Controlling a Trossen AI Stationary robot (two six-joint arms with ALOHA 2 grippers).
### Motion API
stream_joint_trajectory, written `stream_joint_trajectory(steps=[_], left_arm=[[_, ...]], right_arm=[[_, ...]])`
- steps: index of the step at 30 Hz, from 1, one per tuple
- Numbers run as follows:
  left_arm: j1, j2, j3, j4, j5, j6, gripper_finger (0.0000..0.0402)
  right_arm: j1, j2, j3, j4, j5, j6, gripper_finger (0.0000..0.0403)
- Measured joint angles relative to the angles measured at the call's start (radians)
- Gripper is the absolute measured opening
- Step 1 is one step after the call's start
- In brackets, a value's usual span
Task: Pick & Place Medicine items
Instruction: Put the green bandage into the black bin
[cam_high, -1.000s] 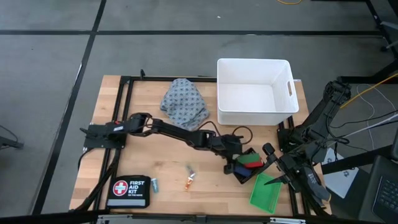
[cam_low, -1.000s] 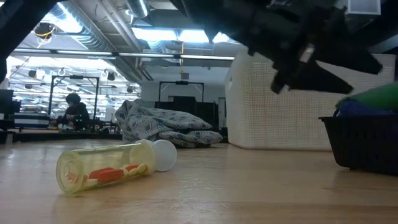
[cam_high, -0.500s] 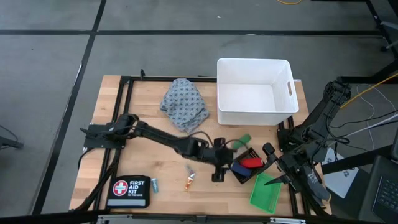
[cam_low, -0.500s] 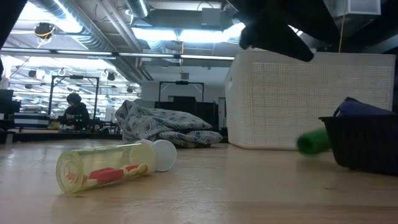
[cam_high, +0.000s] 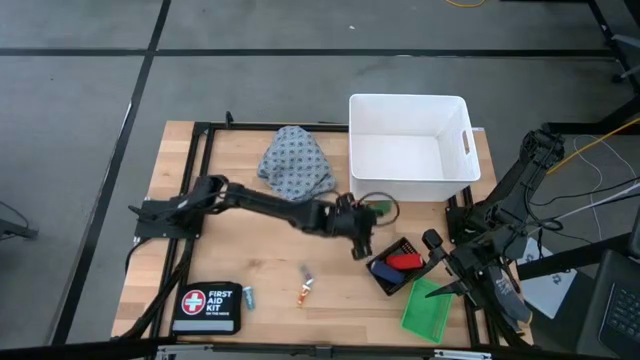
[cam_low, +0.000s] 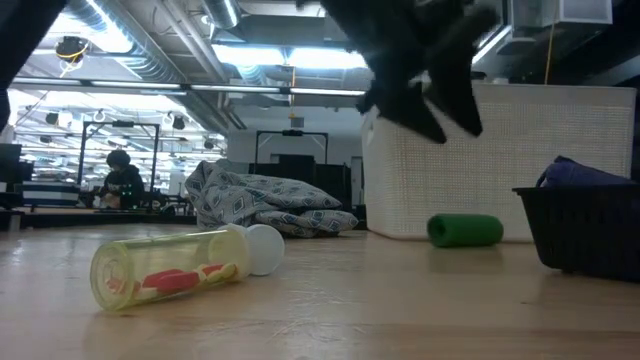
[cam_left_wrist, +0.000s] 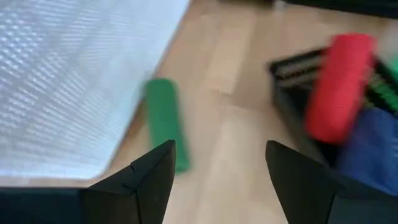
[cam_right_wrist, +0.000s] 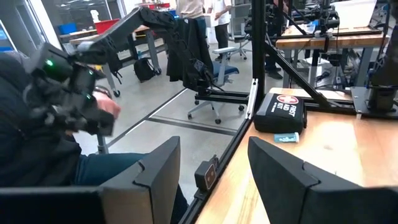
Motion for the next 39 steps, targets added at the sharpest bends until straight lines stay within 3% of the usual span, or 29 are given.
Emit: stream_joint_trajectory(steps=[7,14,24,27,32,39], left_arm=[[0.078,0.089,-0.001,0.062,0.09,0.005,0.0244],[0.087,0.171,0.0,0.123,0.106,-0.022,0.0244],[0.087,0.189,0.001,0.14,0.178,-0.065,0.0239],[0.087,0.189,0.001,0.097,0.196,-0.079,0.0208],[0.078,0.186,-0.001,0.076,0.211,-0.079,0.0115],[0.075,0.166,0.0,0.143,0.301,-0.044,0.0012]], right_arm=[[0.0,0.0,0.0,-0.007,0.0,0.0,0.019],[0.0,0.0,0.0,-0.008,0.0,-0.008,0.019],[0.0,0.0,0.0,-0.008,0.0,-0.011,0.019],[0.0,0.0,0.0,-0.008,0.0,-0.011,0.019],[0.0,0.0,0.0,-0.009,0.0,-0.011,0.019],[0.0,0.0,0.0,-0.01,0.0,-0.006,0.019]])
